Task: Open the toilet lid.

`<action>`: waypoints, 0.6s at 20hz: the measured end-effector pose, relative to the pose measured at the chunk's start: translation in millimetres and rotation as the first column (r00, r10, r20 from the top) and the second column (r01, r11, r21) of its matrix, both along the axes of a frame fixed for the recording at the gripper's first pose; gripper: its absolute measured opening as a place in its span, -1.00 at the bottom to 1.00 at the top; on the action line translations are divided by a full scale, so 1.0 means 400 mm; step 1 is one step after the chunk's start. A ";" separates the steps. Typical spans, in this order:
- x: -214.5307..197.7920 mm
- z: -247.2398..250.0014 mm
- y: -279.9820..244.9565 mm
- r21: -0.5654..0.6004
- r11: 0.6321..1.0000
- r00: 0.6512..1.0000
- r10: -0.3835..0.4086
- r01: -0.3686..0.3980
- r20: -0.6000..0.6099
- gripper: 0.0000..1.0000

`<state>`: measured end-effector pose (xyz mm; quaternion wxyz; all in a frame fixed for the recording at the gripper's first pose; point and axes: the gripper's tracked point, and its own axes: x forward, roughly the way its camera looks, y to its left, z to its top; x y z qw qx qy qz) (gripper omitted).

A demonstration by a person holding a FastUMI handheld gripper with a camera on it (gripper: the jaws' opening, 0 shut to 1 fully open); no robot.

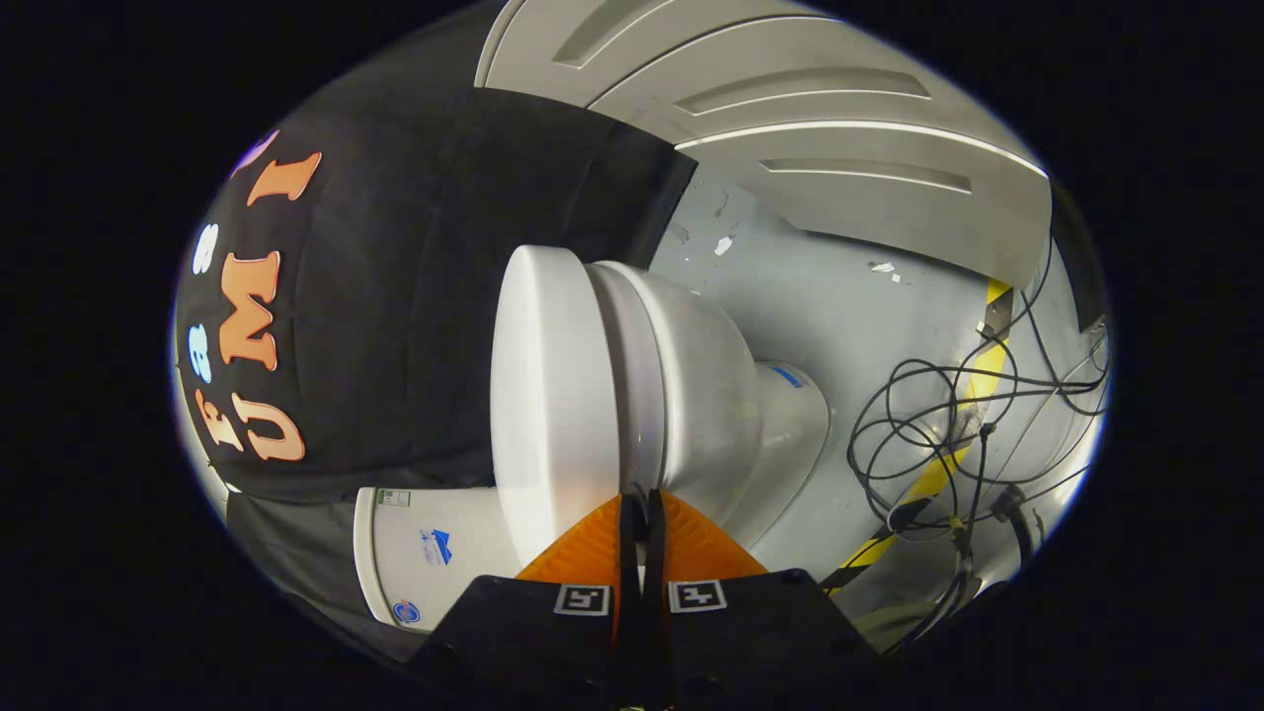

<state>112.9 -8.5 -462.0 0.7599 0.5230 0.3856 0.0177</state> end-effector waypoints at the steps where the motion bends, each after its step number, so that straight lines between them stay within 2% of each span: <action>1: 0.003 0.001 0.004 -0.037 0.999 1.000 0.001 -0.002 -0.003 -0.84; 3: 0.007 0.021 0.009 -0.103 0.995 1.000 0.017 -0.016 0.006 -0.84; 8: 0.028 0.137 0.026 -0.193 0.981 0.997 -0.006 0.022 0.083 -0.84; 12: 0.024 0.215 0.053 -0.298 0.954 0.994 0.023 0.009 0.104 -0.84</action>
